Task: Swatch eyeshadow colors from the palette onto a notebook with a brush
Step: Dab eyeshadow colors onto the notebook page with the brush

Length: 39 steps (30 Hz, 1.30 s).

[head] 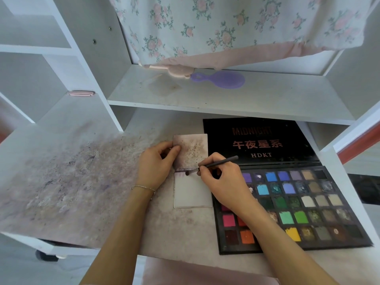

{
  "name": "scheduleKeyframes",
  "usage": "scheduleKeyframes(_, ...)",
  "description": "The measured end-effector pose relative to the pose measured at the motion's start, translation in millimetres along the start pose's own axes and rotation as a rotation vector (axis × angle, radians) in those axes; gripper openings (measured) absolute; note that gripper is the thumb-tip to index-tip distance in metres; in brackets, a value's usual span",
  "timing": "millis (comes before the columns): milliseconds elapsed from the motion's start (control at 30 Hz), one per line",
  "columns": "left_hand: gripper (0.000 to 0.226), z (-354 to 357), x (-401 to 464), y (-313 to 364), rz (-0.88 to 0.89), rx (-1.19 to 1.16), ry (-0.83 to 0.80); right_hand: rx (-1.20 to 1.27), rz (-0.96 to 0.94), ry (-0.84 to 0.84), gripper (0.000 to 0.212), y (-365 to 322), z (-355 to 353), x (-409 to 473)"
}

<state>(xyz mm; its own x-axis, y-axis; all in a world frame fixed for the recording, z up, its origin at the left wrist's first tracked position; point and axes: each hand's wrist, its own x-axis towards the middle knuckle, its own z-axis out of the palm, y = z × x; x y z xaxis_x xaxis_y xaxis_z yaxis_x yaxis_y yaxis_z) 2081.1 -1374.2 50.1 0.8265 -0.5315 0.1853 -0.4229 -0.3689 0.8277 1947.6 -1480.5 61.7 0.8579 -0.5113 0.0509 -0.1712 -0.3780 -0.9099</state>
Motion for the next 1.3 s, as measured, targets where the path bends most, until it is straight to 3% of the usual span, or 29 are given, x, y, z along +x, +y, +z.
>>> scheduleKeyframes(400, 0.014, -0.5, -0.4, 0.6, -0.006, -0.007, -0.008, -0.012, 0.001, -0.003, 0.004, -0.1, 0.5, 0.4)
scheduleKeyframes(1167, 0.014, -0.1, -0.7, -0.7, -0.007, -0.005, -0.011, -0.017, -0.032, -0.026, 0.018, 0.0, -0.8, -0.1)
scheduleKeyframes(1300, 0.014, 0.3, -0.6, -1.1, -0.010, -0.005, -0.018, 0.019, -0.044, 0.048, 0.020, -0.1, -0.4, 0.5)
